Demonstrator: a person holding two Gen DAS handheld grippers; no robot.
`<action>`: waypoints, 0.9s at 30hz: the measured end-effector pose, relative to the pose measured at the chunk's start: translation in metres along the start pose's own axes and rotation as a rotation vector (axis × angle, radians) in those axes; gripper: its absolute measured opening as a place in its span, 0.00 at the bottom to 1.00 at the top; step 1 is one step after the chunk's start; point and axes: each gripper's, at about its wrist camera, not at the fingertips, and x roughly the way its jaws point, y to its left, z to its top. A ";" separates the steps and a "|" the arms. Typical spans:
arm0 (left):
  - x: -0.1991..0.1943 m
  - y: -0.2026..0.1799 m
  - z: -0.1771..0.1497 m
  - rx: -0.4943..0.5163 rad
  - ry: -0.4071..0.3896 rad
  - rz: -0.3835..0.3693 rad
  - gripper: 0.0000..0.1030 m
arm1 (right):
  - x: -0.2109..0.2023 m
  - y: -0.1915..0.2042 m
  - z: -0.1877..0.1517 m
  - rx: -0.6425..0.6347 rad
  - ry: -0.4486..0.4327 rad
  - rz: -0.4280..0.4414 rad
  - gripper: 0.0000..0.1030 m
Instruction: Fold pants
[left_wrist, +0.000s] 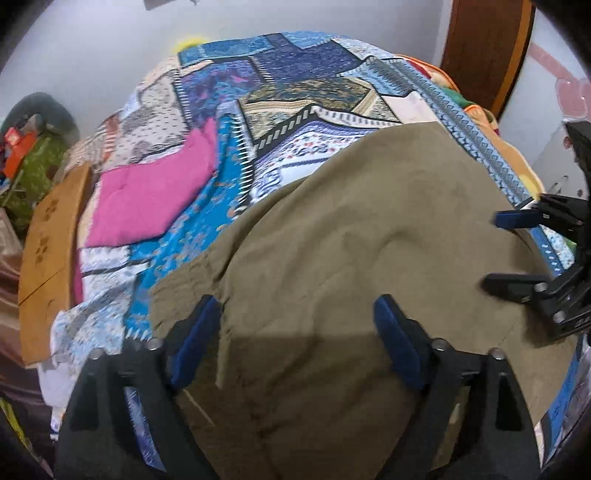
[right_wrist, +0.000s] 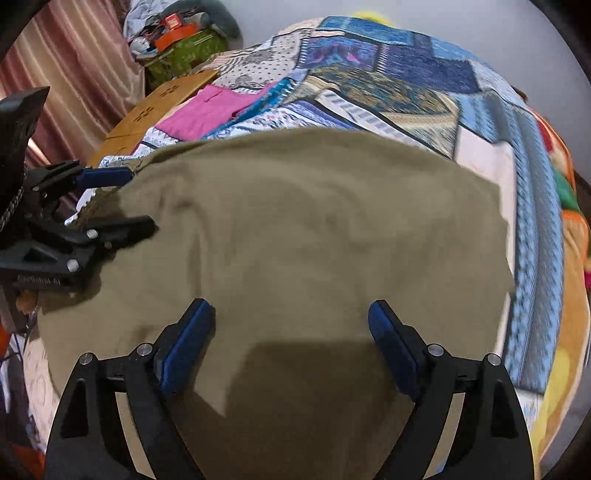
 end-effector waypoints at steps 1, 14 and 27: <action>-0.002 0.002 -0.004 -0.007 -0.002 0.003 0.91 | -0.004 -0.003 -0.007 0.017 -0.006 -0.004 0.83; -0.039 0.040 -0.080 -0.240 -0.032 -0.066 0.93 | -0.053 -0.004 -0.082 0.103 -0.090 -0.134 0.83; -0.086 0.038 -0.096 -0.273 -0.082 0.007 0.93 | -0.088 0.010 -0.100 0.086 -0.158 -0.228 0.83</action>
